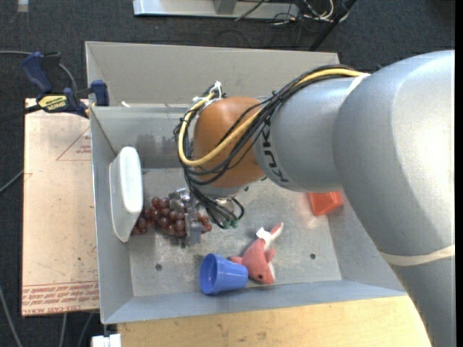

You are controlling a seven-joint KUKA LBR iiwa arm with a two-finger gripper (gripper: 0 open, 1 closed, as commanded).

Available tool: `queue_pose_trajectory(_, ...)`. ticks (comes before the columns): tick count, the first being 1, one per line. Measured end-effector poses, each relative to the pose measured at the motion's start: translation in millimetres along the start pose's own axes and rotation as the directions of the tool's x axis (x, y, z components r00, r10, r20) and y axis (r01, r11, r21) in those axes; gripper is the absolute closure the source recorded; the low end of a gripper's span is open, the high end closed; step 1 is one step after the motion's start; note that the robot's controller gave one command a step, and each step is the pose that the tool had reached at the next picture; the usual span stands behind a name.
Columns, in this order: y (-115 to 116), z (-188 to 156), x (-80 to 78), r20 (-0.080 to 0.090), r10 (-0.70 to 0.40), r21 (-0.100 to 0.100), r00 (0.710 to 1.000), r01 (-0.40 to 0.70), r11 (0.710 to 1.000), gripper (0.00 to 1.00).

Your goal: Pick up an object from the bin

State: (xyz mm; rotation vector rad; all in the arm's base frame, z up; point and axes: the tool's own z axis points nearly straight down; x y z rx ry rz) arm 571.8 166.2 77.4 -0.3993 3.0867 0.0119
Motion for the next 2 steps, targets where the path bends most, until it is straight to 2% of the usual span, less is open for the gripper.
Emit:
queue_pose_trajectory(1,0,0,0.0,0.0,0.0,0.0,1.0,0.0,1.0,1.0)
queue_pose_trajectory(2,-8,-136,7.6,0.004,-0.043,-0.001,0.999,0.043,0.999,1.0)
